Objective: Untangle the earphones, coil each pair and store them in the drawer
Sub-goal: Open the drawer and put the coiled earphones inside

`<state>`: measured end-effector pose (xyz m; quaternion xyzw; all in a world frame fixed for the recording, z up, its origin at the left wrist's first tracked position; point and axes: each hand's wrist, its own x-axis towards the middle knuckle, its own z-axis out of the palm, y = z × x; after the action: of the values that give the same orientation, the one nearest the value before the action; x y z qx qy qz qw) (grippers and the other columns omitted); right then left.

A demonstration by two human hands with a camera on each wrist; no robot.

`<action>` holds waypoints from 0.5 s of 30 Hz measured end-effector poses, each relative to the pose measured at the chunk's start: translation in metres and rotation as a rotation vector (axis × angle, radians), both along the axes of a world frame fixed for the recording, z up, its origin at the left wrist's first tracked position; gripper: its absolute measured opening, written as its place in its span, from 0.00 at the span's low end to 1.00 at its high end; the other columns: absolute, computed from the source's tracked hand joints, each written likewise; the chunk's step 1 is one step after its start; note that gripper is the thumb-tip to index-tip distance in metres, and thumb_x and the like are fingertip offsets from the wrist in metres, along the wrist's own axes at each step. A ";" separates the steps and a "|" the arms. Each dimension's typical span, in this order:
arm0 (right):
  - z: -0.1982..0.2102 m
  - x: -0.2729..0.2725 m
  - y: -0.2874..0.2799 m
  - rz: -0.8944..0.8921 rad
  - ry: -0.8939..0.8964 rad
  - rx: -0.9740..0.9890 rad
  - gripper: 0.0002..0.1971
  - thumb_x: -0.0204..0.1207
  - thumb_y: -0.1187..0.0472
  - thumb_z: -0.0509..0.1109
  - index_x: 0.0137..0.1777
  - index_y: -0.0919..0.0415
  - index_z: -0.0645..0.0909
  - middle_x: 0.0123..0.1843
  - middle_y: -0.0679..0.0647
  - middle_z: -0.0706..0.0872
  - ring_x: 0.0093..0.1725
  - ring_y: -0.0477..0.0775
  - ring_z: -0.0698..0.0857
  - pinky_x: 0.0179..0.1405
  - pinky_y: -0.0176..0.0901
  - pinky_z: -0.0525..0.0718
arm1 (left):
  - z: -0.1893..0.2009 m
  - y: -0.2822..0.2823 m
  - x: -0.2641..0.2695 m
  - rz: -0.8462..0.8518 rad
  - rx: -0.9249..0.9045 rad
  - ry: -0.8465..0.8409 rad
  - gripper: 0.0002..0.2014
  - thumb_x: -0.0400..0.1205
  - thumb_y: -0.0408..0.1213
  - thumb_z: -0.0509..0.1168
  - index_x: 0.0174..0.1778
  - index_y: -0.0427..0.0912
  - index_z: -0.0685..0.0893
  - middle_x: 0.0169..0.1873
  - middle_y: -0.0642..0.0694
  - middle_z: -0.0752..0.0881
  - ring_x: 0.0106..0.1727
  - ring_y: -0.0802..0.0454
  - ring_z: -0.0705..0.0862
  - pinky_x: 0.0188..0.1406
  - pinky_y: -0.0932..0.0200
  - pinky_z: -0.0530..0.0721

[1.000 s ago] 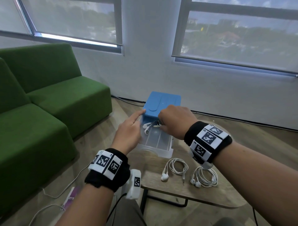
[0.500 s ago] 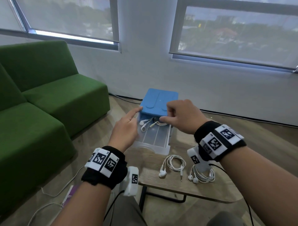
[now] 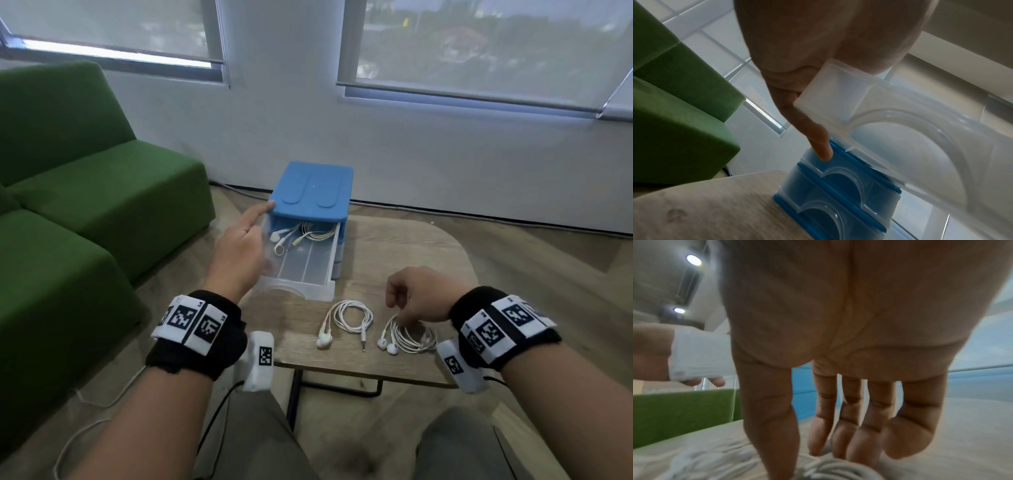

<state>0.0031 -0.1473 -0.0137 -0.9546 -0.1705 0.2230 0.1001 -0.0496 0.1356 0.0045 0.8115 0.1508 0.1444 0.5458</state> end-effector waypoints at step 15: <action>0.000 -0.007 -0.013 0.091 -0.018 -0.078 0.03 0.75 0.60 0.78 0.42 0.55 0.87 0.37 0.45 0.88 0.37 0.42 0.84 0.32 0.32 0.75 | -0.008 0.003 0.006 0.005 0.011 -0.001 0.31 0.83 0.32 0.50 0.68 0.72 0.85 0.34 0.47 0.80 0.35 0.45 0.78 0.46 0.29 0.90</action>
<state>-0.0041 -0.1600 -0.0136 -0.9510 -0.2058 0.2250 0.0509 -0.0436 0.1384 -0.0032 0.8140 0.1519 0.1467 0.5411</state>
